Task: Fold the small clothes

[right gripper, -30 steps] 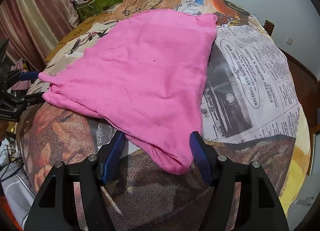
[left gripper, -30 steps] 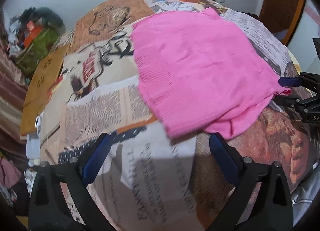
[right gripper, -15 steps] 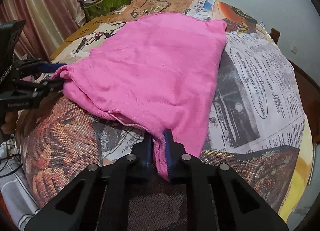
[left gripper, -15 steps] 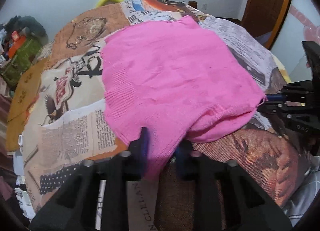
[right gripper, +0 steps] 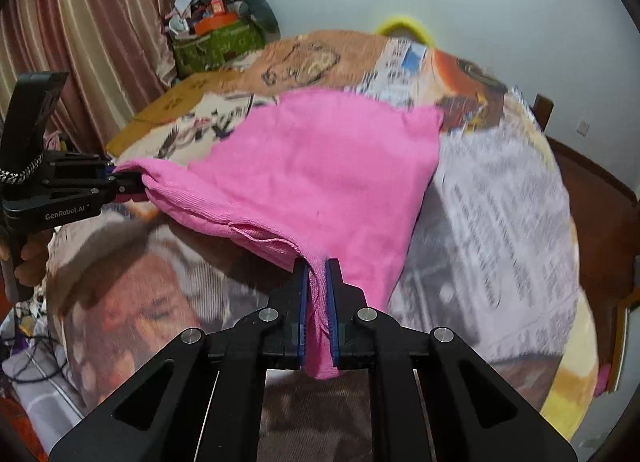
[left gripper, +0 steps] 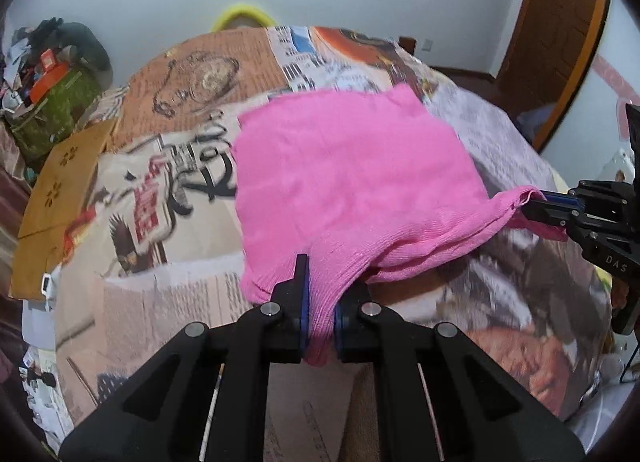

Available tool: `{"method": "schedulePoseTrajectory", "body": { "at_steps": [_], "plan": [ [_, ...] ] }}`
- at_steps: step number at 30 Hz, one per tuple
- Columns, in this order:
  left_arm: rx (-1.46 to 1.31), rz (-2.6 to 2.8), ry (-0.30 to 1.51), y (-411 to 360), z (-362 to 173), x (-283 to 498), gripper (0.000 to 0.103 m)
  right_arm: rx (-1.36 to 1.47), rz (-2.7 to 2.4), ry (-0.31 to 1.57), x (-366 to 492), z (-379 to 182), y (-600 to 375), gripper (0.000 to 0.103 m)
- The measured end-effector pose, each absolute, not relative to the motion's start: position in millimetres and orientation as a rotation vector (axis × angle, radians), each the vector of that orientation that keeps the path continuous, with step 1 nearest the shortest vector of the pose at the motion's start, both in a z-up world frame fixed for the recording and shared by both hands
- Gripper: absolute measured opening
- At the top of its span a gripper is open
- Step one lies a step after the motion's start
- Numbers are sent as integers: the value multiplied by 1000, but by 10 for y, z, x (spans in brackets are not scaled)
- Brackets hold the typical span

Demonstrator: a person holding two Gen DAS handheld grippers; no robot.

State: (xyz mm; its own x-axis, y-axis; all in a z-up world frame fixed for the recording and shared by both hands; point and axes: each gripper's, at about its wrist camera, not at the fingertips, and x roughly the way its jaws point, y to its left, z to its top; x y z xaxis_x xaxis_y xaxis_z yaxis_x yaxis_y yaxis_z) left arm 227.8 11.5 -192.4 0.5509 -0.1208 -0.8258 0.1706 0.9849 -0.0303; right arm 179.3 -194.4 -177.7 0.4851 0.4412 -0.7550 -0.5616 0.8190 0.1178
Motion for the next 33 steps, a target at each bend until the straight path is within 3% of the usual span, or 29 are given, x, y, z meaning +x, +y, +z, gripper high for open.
{"method": "schedulePoseTrajectory", "body": {
  "at_steps": [14, 29, 31, 33],
  "plan": [
    [-74, -145, 957, 371, -1702, 3341, 9, -199, 571, 740, 2664, -1436, -1761, 6],
    [-111, -134, 1096, 480, -2367, 4496, 9, -196, 501, 860, 3794, -1947, -1592, 6],
    [-105, -112, 1089, 512, -2408, 4547, 23, -188, 467, 856, 3883, -2010, -1616, 6],
    [-87, -78, 1054, 556, -2389, 4567, 45, -160, 449, 845, 3908, -2017, -1673, 10]
  ]
}}
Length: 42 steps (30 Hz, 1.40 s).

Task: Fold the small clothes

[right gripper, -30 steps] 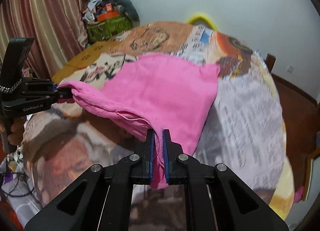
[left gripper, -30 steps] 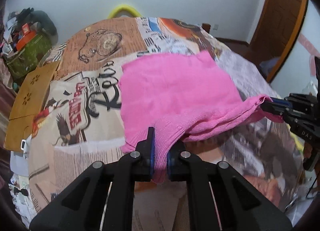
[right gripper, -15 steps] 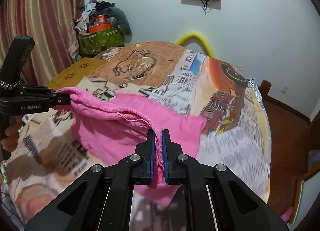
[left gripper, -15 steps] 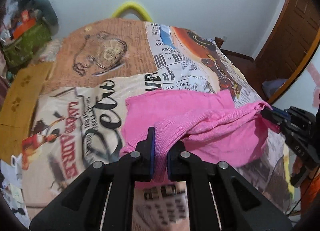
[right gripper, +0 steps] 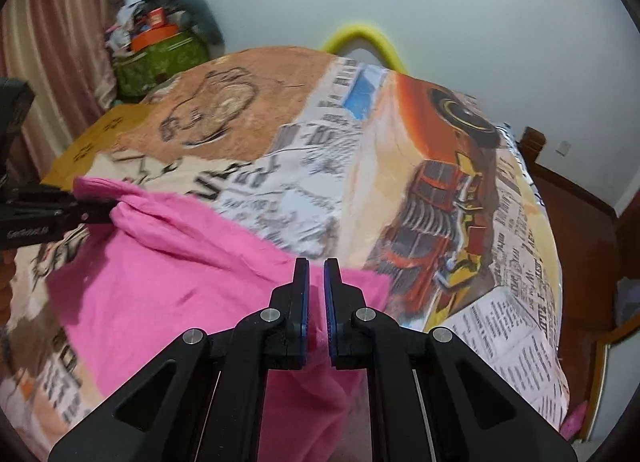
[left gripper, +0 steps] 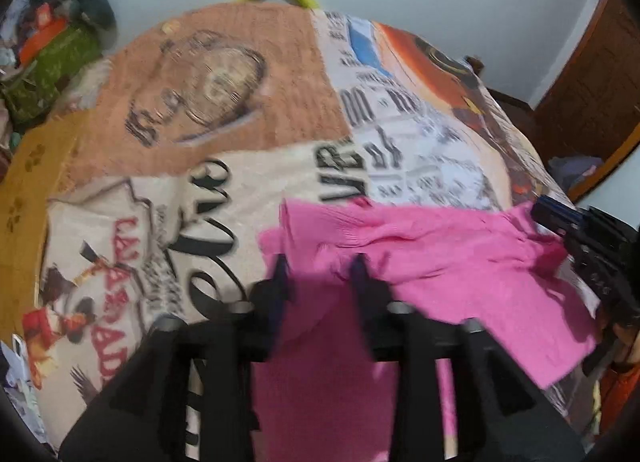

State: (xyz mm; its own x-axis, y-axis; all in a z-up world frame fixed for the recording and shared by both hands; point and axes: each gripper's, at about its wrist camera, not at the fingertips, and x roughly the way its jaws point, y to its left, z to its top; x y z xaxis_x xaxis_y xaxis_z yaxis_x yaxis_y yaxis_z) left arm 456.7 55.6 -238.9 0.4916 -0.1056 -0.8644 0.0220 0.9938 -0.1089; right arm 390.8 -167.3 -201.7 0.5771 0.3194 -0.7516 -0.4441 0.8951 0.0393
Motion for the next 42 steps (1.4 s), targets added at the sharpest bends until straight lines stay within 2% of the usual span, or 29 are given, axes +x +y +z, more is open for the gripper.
{"method": "schedulePoseTrajectory", "body": {
  "at_steps": [2, 9, 14, 20, 25, 35, 37, 39, 41, 42],
  "plan": [
    [-79, -59, 1018, 619, -2335, 4537, 51, -109, 455, 837, 3876, -1979, -1757, 16],
    [-74, -40, 1030, 777, -2279, 4250, 56, -77, 481, 810, 3572, -1821, -1926, 35],
    [-63, -71, 1072, 776, -2382, 3896, 63, -73, 531, 850, 3324, -1867, -1932, 38],
    [-76, -93, 1133, 725, -2587, 3638, 63, -91, 509, 881, 3145, -2034, -1982, 44],
    [-69, -91, 1153, 694, -2719, 3589, 66, -53, 496, 903, 3208, -2133, -2031, 44],
    [-64, -80, 1115, 839, -2620, 3511, 67, -58, 446, 887, 3503, -2040, -2061, 44],
    [-75, -74, 1117, 859, -2647, 3529, 69, -46, 444, 903, 3631, -2105, -2033, 41],
    [-98, -78, 1138, 873, -2729, 3550, 71, -49, 453, 925, 3728, -2164, -1993, 22],
    [-72, -74, 1126, 841, -2744, 3536, 73, -54, 444, 925, 3781, -2209, -1963, 8],
    [-51, -69, 1120, 815, -2742, 3528, 73, -56, 446, 924, 3800, -2221, -1953, 7]
  ]
}}
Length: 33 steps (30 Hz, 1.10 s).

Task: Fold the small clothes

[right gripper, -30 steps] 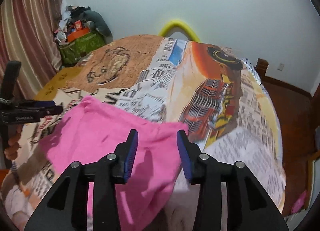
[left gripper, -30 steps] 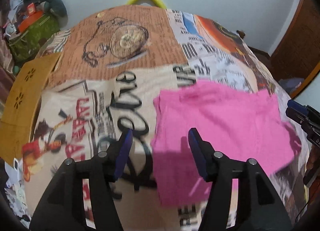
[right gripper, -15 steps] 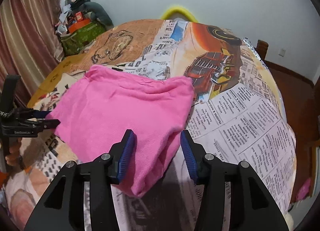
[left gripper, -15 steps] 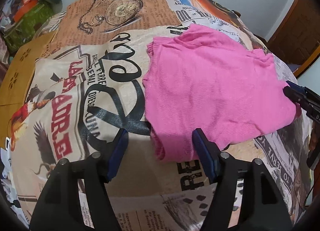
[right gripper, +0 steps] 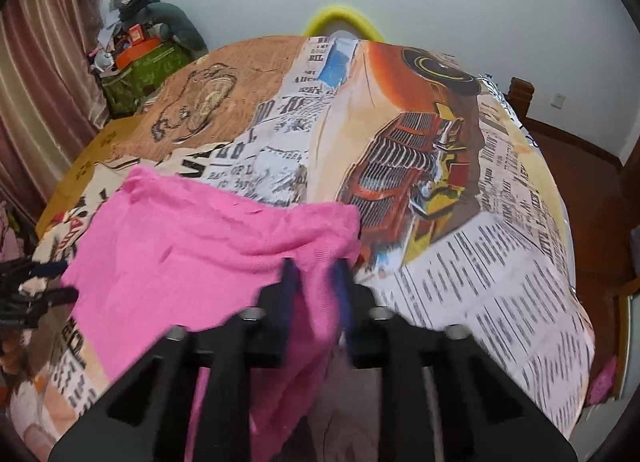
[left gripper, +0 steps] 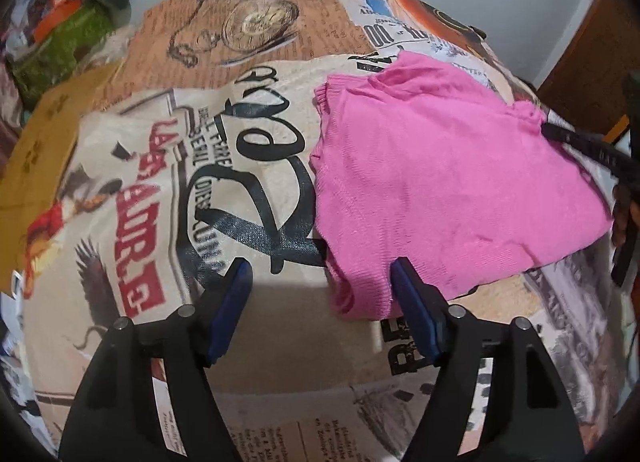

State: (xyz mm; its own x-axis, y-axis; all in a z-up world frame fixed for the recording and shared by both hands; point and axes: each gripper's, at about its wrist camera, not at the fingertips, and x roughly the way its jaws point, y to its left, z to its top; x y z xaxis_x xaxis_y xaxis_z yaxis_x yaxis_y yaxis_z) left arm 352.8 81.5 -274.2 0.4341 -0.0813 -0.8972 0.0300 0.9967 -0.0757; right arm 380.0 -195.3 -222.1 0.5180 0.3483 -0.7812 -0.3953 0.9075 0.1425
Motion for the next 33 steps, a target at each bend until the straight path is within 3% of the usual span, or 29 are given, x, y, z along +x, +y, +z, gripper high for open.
{"method": "schedulePoseTrajectory", "body": {
  "at_steps": [13, 19, 22, 24, 26, 33],
  "plan": [
    [-26, -50, 1113, 804, -2745, 3462, 77, -204, 402, 891, 3960, -2245, -1826, 3],
    [-13, -18, 1062, 823, -2459, 3503, 77, -198, 430, 820, 3673, -1927, -1861, 4],
    [-51, -28, 1032, 786, -2302, 3628, 77, -226, 502, 781, 3484, -1756, -1785, 9],
    [-60, -41, 1031, 724, -2288, 3726, 77, -211, 545, 781, 3386, -1707, -1739, 20],
    [-55, -38, 1051, 639, -2345, 3824, 77, -179, 580, 801, 3357, -1731, -1710, 24],
    [-34, -15, 1136, 591, -2700, 3950, 77, -159, 584, 908, 3228, -2168, -1695, 26]
  ]
}}
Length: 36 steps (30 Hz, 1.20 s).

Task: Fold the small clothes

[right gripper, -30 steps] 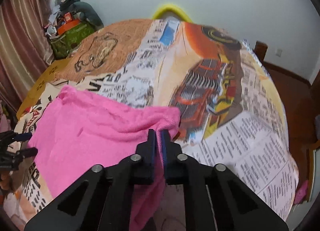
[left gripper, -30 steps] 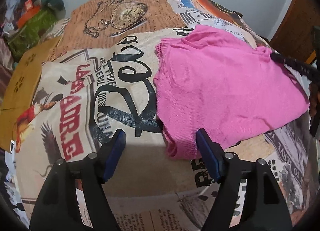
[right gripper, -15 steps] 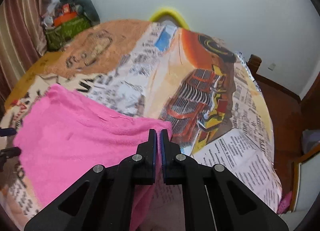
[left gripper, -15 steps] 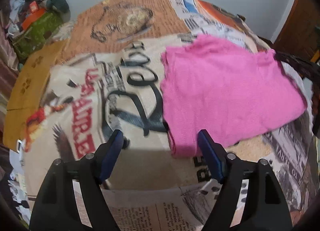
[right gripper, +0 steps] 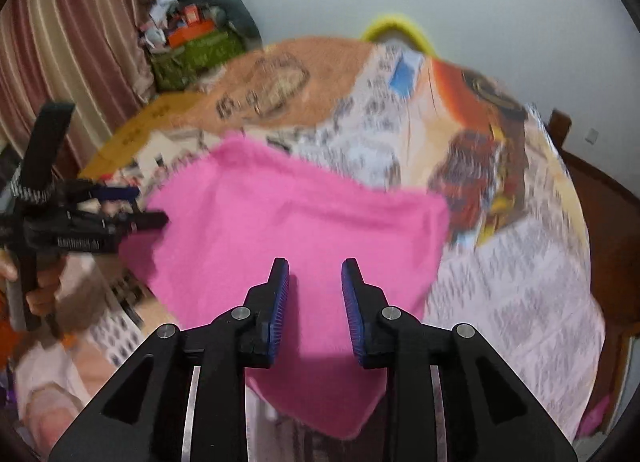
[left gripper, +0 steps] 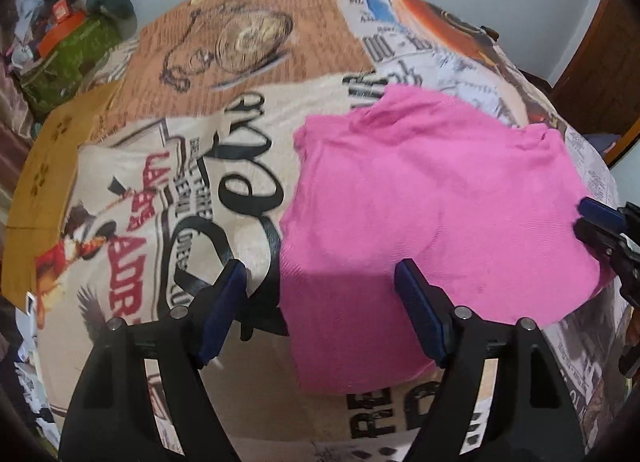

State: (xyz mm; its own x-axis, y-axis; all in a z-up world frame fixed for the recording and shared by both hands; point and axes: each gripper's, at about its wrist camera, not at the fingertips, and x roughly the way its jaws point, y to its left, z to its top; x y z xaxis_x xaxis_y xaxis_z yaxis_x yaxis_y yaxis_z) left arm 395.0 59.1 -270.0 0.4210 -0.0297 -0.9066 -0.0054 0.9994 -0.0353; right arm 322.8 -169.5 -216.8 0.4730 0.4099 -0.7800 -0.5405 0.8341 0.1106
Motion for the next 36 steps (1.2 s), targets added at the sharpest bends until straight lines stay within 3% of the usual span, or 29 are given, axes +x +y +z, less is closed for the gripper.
{"method": "schedulePoseTrajectory", "body": {
  "at_steps": [2, 11, 22, 25, 29, 32, 36],
  "plan": [
    [-69, -27, 1144, 684, -2726, 3927, 77, -138, 567, 896, 3174, -2178, -1796, 37],
    [-232, -85, 1176, 938, -2747, 3934, 77, -16, 493, 913, 3166, -2088, -2174, 49],
    [-241, -178, 1184, 596, -2772, 4263, 72, 225, 510, 999, 3463, -2339, -2263, 50],
    [-278, -177, 1178, 616, -2788, 4326, 63, 264, 524, 1008, 3524, -2370, -2239, 49],
    [-360, -206, 1180, 670, -2781, 4346, 23, 301, 554, 1031, 3592, -2423, -2188, 23],
    [-369, -201, 1181, 657, -2741, 4315, 19, 288, 558, 1024, 3573, -2385, -2151, 13],
    [-323, -183, 1140, 632, -2581, 4172, 18, 242, 558, 978, 3466, -2223, -2136, 10]
  ]
}}
